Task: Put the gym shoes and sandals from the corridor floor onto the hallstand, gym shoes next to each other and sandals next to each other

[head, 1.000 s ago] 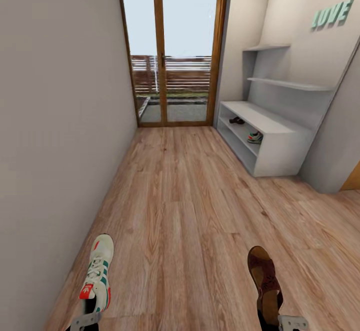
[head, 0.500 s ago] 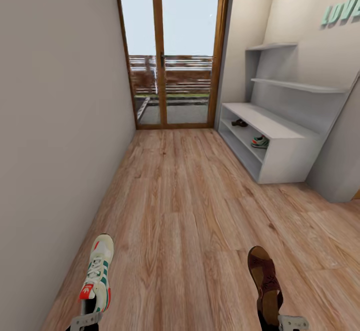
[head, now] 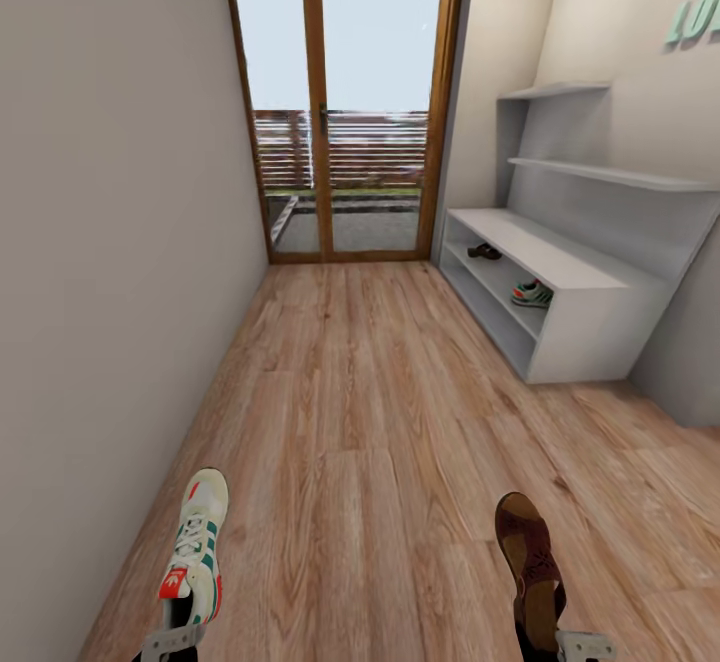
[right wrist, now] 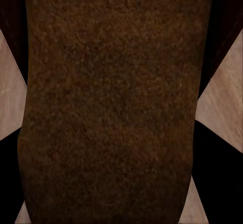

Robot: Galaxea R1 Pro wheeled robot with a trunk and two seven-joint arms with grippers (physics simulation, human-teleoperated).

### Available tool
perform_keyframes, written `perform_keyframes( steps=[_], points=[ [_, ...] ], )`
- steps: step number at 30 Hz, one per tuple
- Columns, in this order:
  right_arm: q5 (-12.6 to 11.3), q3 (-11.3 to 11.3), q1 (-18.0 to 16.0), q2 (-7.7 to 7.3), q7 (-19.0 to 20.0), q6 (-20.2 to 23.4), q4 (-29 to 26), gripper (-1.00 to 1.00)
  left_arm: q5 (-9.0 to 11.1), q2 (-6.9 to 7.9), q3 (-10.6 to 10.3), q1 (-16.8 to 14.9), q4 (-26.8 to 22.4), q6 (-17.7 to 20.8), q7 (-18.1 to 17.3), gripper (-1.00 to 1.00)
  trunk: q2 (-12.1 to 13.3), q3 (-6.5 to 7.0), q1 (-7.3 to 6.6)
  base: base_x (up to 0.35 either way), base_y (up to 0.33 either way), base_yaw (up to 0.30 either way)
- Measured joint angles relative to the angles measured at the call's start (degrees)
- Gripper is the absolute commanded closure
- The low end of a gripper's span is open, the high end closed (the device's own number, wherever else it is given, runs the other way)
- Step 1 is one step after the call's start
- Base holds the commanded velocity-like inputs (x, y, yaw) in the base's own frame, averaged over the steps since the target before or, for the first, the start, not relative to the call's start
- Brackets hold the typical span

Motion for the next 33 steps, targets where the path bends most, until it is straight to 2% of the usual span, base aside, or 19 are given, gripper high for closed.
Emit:
perform_keyframes(
  steps=[33],
  points=[
    [-0.16,-0.03,0.0,0.04,-0.17,-0.06,-0.23,1.0,0.01,0.1,0.11,0.0,-0.01,0.0,0.0,1.0,0.0,0.0,0.0,0.34,0.0,0.0]
  ],
)
